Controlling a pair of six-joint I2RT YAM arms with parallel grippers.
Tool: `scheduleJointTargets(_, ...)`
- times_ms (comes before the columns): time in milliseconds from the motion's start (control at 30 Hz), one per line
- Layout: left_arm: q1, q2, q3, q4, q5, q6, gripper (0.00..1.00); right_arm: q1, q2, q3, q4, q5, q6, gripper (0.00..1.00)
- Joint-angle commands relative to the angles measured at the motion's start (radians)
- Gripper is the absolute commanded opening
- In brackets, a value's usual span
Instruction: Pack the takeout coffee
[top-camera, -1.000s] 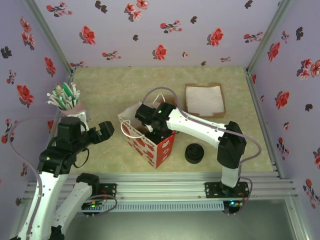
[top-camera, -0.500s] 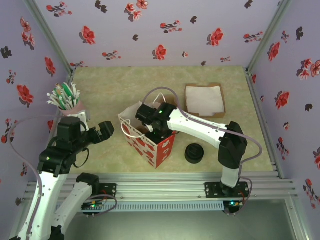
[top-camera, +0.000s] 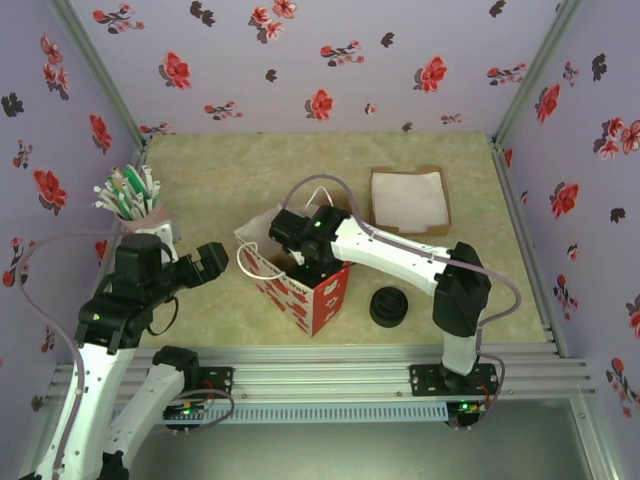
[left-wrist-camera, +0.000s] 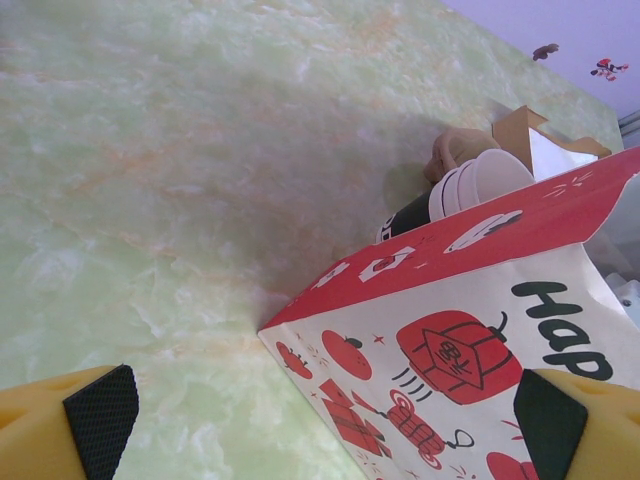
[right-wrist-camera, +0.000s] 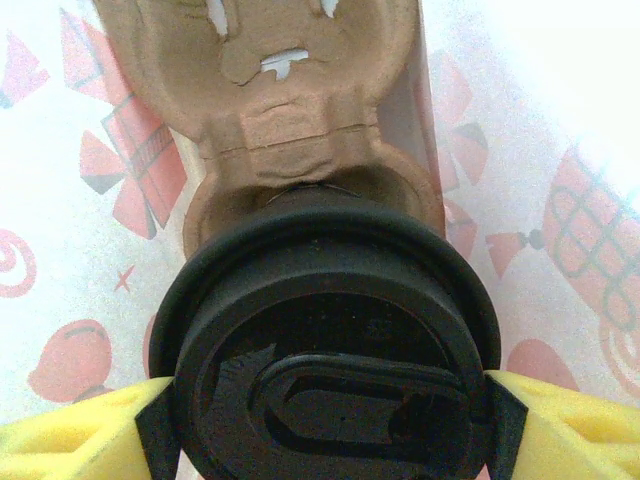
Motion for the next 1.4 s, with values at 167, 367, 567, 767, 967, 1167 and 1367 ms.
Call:
scheduleJointTargets(167,-0.005,-0.007,0.001,0.020,-0.013,0.011,0.99,0.013,0.037,0.026,-0.051,0.025,0.023,0.81)
scheduleJointTargets(367,-0.006,-0.008,0.001,0.020,-0.011,0.010,0.99,0.018,0.036,0.042,-0.063,0.034,0.023,0.83)
scheduleJointTargets(567,-0.005,-0.003,0.004,0.023,-0.008,0.010,0.99,0.018,0.029,0.047,-0.067,0.042,0.024,0.85)
scheduleJointTargets(767,-0.006,0.003,0.004,0.031,-0.007,0.009,0.99,0.019,0.025,0.072,-0.085,0.055,0.026,0.88)
scheduleJointTargets(967,-0.005,0.009,0.004,0.040,0.001,0.007,0.99,0.022,0.001,0.085,-0.091,0.065,0.033,0.91)
scheduleJointTargets(1167,-0.004,0.008,0.008,0.038,0.003,0.006,0.99,0.025,-0.001,0.114,-0.110,0.074,0.034,0.95)
scheduleJointTargets(1367,-0.007,0.009,0.011,0.039,0.004,0.007,0.99,0.030,-0.006,0.149,-0.134,0.091,0.037,0.98)
